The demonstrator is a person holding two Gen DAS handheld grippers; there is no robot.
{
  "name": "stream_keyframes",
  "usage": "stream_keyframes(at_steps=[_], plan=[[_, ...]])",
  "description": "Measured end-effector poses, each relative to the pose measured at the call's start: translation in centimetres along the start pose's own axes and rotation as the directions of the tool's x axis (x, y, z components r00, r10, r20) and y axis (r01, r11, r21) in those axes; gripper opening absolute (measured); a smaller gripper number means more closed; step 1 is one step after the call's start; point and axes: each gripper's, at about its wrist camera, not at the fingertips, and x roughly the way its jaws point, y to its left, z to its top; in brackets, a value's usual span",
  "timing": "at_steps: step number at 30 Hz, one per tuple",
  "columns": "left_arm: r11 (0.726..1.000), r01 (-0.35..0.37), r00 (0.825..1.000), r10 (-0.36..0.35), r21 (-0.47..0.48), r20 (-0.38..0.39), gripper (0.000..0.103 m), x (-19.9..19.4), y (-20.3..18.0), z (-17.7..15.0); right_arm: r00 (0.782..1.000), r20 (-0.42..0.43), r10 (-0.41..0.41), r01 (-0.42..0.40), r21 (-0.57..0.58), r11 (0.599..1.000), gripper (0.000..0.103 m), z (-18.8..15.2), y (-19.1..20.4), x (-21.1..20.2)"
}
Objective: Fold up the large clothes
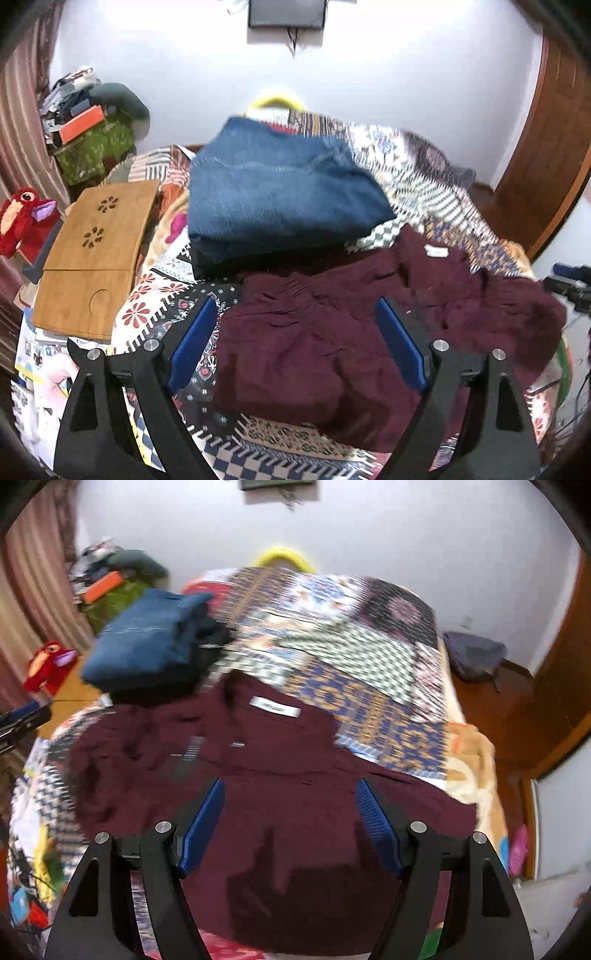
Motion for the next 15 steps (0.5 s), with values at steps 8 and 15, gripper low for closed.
stream_keyframes(at_steps=[8,15], plan=[[0.989,0.033,0.998,-0.025,-0.141,0.055,0.088,-2.3,2.2,-3.0,0.997,0.016,0.07,-0.069,-0.021,0.997,0.07,-1.8,5.1,1.1],[0.968,0.059,0.992,-0.084,-0.245,-0.092,0.083,1.2,3.5,-7.9,0.997,-0.052,0.053,-0.055,-0.031,0.998,0.07,-3.8,6.7,3.6]])
